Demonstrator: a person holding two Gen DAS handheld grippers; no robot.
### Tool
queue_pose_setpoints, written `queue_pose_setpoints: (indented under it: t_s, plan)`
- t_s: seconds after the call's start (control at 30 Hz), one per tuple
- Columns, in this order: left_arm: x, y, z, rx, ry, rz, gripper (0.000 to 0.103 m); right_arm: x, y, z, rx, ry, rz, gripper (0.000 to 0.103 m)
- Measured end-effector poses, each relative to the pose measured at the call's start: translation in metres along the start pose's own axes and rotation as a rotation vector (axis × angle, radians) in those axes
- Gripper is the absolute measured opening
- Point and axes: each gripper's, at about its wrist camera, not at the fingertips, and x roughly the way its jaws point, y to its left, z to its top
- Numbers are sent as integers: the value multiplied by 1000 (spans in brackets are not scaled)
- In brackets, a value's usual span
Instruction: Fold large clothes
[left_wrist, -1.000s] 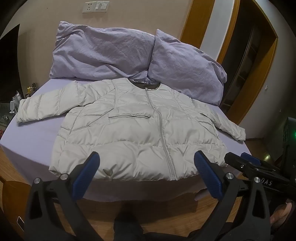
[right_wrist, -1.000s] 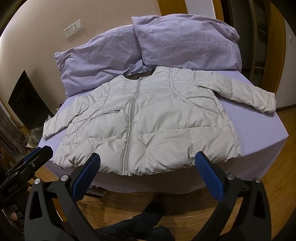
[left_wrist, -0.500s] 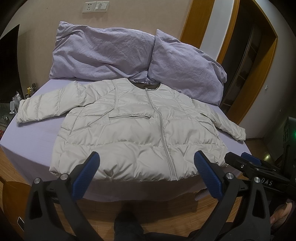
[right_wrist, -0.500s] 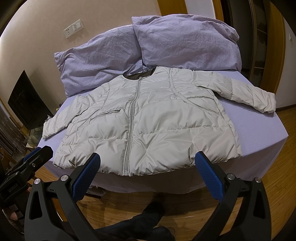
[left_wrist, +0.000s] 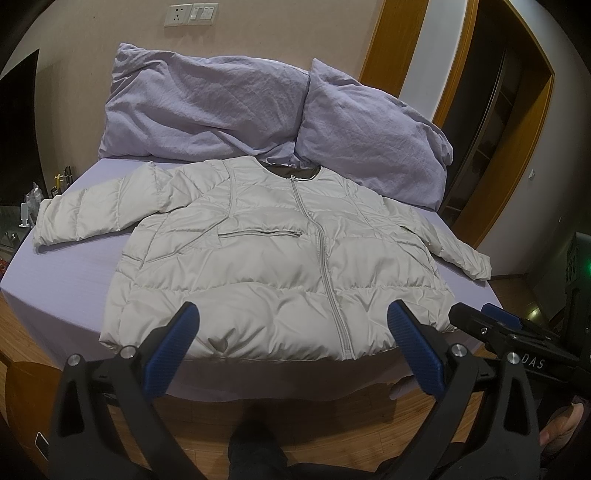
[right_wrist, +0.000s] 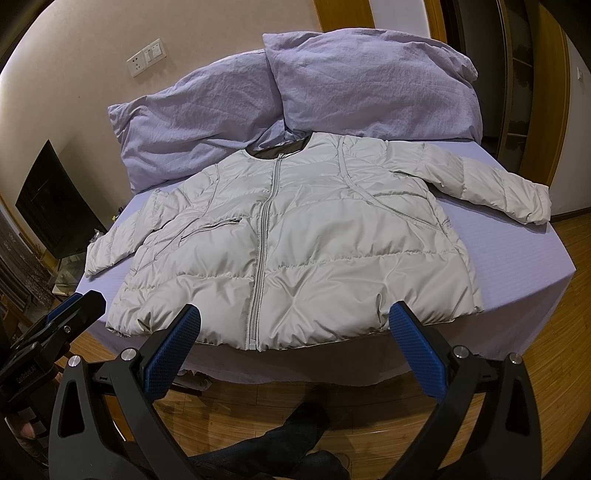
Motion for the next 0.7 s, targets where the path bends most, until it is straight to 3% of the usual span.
queue_pose_setpoints:
  t_s: [0.7]
  plan:
    - [0, 0, 0, 1, -1, 1, 101, -1, 1, 0, 0, -1, 0, 102]
